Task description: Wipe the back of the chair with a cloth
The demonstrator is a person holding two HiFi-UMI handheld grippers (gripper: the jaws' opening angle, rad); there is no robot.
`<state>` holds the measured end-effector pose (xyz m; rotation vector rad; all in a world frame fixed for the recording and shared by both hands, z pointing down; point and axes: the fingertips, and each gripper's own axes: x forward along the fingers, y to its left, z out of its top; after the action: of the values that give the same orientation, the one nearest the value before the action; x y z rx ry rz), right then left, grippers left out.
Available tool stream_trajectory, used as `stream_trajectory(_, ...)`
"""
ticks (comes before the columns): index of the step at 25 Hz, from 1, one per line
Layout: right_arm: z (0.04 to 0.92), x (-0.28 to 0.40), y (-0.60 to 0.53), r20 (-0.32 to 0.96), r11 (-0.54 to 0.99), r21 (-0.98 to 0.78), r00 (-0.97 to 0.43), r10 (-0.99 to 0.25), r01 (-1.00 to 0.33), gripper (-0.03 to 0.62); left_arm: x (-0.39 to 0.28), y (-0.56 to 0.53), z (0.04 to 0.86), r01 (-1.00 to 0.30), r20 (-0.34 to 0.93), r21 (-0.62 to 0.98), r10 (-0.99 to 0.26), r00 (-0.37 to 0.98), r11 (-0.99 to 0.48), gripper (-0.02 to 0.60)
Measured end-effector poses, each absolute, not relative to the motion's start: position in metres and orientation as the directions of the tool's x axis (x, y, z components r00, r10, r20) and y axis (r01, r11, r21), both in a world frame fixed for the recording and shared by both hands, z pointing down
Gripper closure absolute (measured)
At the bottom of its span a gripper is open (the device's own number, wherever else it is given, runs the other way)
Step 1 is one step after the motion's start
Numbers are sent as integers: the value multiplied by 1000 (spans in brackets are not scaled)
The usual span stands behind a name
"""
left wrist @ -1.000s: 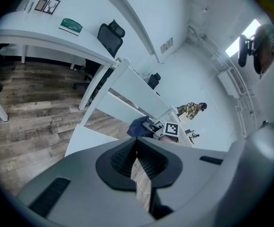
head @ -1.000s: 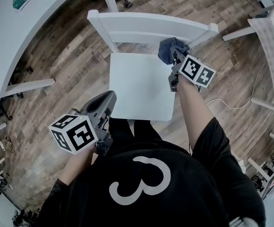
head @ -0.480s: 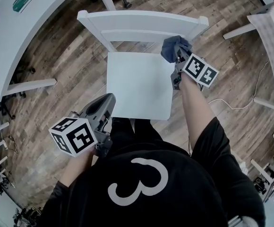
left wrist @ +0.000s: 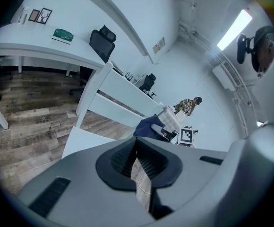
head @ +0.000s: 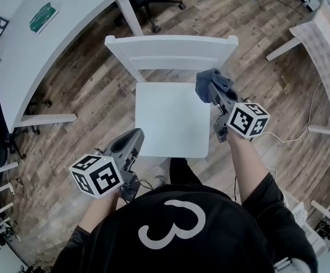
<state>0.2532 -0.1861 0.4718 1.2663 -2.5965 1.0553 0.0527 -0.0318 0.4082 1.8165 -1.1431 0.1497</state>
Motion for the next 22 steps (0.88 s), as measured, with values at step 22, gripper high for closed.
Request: stream_trajectory(22,228,141,233,61,845,-345,-908,-413,-408,545,36,228,225,-641,172,506,-660,731,-578,568)
